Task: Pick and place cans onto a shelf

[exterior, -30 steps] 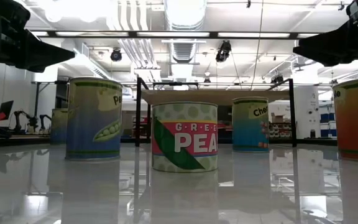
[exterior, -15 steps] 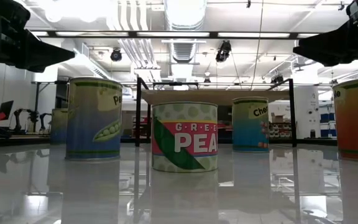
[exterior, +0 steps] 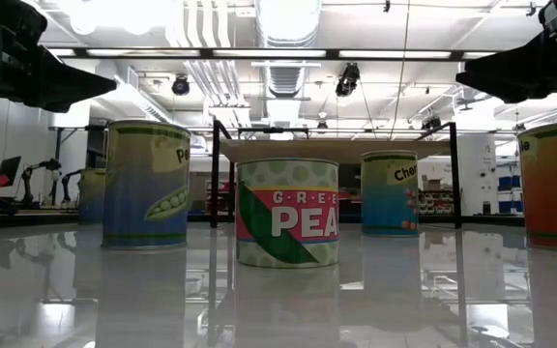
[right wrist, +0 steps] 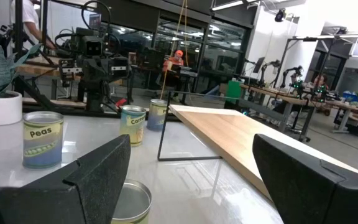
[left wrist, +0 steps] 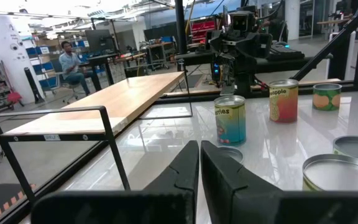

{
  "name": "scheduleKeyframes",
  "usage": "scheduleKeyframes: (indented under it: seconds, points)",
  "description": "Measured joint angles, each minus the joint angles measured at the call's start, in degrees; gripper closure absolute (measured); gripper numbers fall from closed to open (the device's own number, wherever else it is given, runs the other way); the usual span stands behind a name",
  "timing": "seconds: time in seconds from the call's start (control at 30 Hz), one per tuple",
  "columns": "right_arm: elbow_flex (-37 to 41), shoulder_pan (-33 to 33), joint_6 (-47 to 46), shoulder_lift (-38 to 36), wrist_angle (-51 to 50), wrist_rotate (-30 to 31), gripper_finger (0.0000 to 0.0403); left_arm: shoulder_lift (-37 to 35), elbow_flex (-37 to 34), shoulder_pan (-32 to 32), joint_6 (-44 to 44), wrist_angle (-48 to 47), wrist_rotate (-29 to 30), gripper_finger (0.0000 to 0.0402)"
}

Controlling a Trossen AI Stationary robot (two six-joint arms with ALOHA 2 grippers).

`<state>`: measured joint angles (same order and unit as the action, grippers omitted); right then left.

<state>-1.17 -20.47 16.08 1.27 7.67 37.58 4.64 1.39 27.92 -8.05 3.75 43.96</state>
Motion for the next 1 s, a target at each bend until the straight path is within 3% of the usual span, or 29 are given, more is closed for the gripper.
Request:
scheduleKeyframes:
  seconds: [0.2, 0.4, 0.77, 1.0]
  points:
    - [0.0, 0.0, 0.0, 0.0, 0.0, 0.0, 0.0078, 0.0, 0.0, 0.0, 0.0, 0.0, 0.0, 0.0402]
    - [0.0, 0.0, 0.0, 0.0, 0.0, 0.0, 0.0078, 0.0, 0.0, 0.0, -10.7, 0.0, 0.0, 0.0402]
    - [0.0, 0.0, -0.2, 0.0, 0.2, -0.1, 0.0078, 0.0, 0.0, 0.0, -10.2, 0.1, 0.0, 0.0402]
    - [0.0, 0.0, -23.5, 0.0, 2.5, -3.5, 0.0078, 0.0, 0.0, -0.1, 5.4, 10.4, 0.5, 0.0402]
